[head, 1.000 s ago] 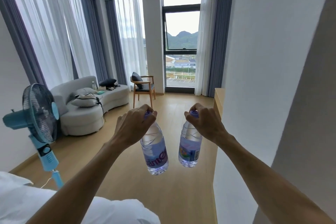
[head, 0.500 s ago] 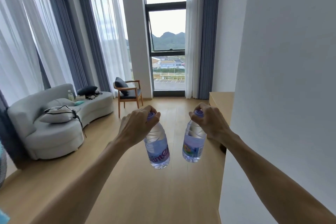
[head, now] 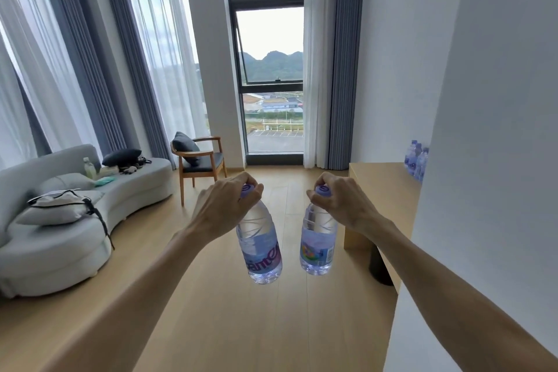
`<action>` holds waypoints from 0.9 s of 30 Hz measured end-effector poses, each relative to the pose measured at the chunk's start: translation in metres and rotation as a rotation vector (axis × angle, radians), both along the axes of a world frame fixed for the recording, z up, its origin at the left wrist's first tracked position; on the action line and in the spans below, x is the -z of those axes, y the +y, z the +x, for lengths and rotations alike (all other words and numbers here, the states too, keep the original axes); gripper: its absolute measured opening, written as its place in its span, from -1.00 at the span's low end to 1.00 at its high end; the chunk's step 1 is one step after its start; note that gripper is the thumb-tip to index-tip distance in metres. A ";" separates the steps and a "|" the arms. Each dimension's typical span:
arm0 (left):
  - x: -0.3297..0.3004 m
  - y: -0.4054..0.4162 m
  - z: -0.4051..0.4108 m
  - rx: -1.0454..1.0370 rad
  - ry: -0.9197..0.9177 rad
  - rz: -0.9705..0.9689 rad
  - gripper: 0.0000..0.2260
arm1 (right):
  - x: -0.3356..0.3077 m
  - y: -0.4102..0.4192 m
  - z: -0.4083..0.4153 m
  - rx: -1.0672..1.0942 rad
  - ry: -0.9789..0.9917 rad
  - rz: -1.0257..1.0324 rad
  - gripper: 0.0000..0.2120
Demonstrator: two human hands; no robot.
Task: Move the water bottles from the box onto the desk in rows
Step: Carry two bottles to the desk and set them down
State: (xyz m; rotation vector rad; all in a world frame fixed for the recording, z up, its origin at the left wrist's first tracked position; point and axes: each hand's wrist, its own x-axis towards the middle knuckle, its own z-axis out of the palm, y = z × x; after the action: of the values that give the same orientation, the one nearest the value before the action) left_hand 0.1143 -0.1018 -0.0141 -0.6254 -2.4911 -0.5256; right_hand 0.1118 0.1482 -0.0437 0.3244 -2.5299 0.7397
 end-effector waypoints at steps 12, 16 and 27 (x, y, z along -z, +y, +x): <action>0.003 0.074 -0.201 0.013 -0.026 0.049 -0.75 | 0.000 0.082 -0.198 0.052 0.024 -0.058 -0.79; 0.014 0.096 -0.272 0.082 -0.025 0.082 -0.72 | 0.006 0.104 -0.250 0.088 0.018 -0.061 -0.78; 0.024 0.178 -0.486 0.240 0.005 0.117 -0.61 | 0.006 0.179 -0.415 0.195 -0.035 -0.051 -0.78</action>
State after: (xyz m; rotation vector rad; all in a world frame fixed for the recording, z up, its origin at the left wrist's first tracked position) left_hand -0.3715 0.0758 -0.0377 -0.8836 -2.3730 -0.7517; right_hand -0.3028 0.3272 -0.0495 0.0457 -2.5254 0.7376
